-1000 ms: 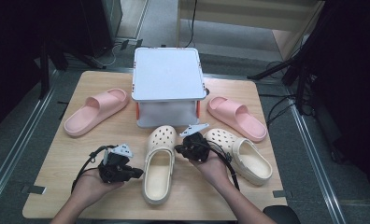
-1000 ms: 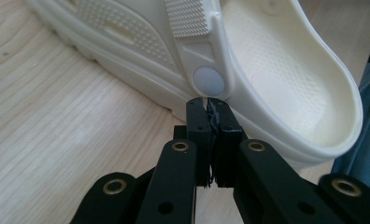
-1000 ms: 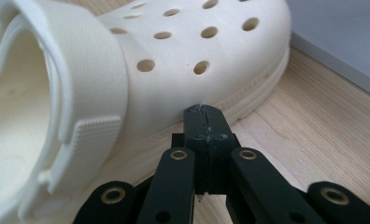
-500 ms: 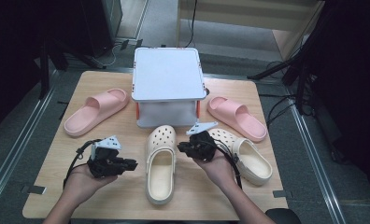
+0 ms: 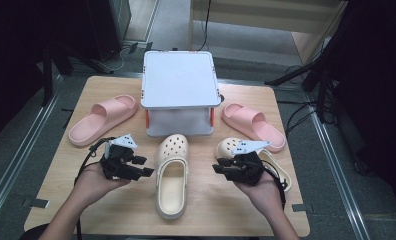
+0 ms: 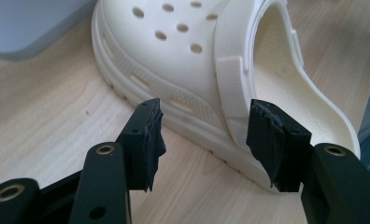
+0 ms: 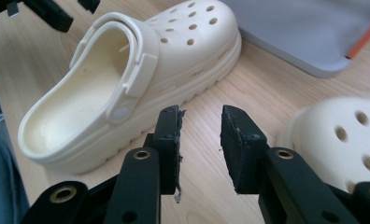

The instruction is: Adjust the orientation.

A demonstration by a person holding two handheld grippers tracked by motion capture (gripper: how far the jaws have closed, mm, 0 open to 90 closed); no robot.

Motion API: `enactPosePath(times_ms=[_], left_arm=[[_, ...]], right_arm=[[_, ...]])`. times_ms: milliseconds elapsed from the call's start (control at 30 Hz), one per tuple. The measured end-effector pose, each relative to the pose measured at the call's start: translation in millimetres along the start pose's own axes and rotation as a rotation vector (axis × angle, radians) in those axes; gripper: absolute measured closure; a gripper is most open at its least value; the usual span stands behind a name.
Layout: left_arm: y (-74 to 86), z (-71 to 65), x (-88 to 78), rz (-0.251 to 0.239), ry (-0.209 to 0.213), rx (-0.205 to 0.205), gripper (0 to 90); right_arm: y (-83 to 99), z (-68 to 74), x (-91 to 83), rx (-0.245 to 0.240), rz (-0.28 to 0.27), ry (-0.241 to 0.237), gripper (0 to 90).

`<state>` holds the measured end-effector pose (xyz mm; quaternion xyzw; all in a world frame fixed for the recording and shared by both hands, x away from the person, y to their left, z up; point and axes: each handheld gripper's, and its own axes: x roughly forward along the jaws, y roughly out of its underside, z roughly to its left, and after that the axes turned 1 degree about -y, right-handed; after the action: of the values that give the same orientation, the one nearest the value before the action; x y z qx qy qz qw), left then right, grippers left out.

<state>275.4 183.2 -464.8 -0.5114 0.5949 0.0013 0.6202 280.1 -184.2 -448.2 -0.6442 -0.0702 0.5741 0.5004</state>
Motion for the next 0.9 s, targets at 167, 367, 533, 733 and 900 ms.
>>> enactPosePath(times_ms=[167,367,533,733,900], left_arm=[[-9.7,4.2,1.8,-0.008,0.006,0.013,44.5],[-18.5,11.6,5.3,-0.005,0.027,0.008,44.3],[-23.9,17.9,8.5,0.003,0.038,-0.005,43.8],[-29.5,24.1,11.4,0.001,0.043,0.000,43.5],[-30.8,26.5,15.0,-0.002,0.056,-0.016,43.3]], right_arm=[[15.7,-0.9,-22.1,0.021,0.010,0.042,68.6],[37.0,-7.0,-44.5,0.078,0.006,0.087,67.2],[47.4,-14.9,-57.2,0.130,-0.010,0.109,66.0],[61.7,-25.5,-72.1,0.180,-0.014,0.163,64.8],[71.0,-34.6,-80.9,0.213,-0.019,0.205,62.4]])
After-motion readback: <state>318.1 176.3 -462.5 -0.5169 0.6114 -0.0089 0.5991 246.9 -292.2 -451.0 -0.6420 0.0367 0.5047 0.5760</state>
